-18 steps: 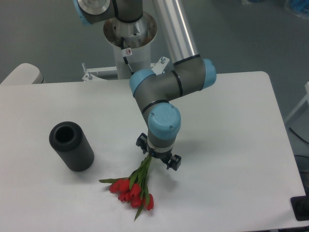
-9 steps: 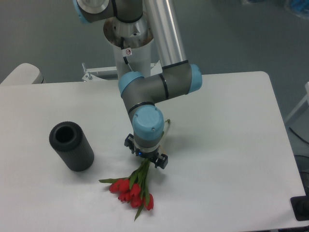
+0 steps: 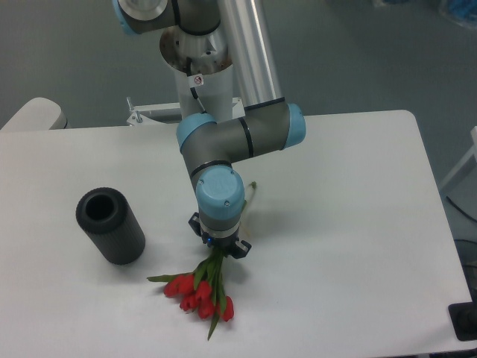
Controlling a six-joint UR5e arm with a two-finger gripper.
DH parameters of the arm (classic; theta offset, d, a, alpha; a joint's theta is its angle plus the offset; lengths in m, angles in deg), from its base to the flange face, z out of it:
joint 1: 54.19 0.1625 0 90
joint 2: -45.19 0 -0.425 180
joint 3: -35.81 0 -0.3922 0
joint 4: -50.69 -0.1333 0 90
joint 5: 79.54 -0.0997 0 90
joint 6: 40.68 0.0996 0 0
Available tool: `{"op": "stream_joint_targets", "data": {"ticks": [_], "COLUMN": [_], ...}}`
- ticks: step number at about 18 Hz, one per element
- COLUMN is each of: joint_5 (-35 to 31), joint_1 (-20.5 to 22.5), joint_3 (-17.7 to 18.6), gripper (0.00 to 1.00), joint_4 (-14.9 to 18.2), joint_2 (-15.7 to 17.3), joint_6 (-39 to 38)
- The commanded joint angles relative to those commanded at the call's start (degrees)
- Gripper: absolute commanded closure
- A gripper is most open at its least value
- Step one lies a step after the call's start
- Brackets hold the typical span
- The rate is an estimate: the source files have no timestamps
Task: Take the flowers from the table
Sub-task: 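Lift the gripped tulips up off the table and away from the vase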
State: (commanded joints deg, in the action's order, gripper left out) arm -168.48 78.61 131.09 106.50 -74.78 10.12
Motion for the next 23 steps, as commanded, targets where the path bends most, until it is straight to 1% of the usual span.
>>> {"op": "stream_joint_targets", "data": {"ticks": [1,5,9,12,15,17,20,21,23], "joint_5": [0.00,0.09,0.09,0.09,0.26,0.26,0.09,0.00,0.00], "joint_1": [0.09,0.44,1.93,4.04,6.24,6.59,7.82,7.91,8.43], "joint_3": [-0.44,-2.99,-5.19,-7.20,-9.93,-11.77,-14.85,-16.25,-19.50], "gripper": [0.78,0.83,0.89,0.95,0.96,0.96,0.96,0.96,0.97], "joint_4": [0.09,0.52,1.23,3.77,7.20,7.56,8.26,8.87,11.41], "joint_2": [0.09,0.00,-0.09,0.00,-0.35,-1.31,-3.33,-4.21,-5.79], "joint_6": [0.09,0.17,1.22,6.49,9.74,11.86,12.91,13.88,16.51]}}
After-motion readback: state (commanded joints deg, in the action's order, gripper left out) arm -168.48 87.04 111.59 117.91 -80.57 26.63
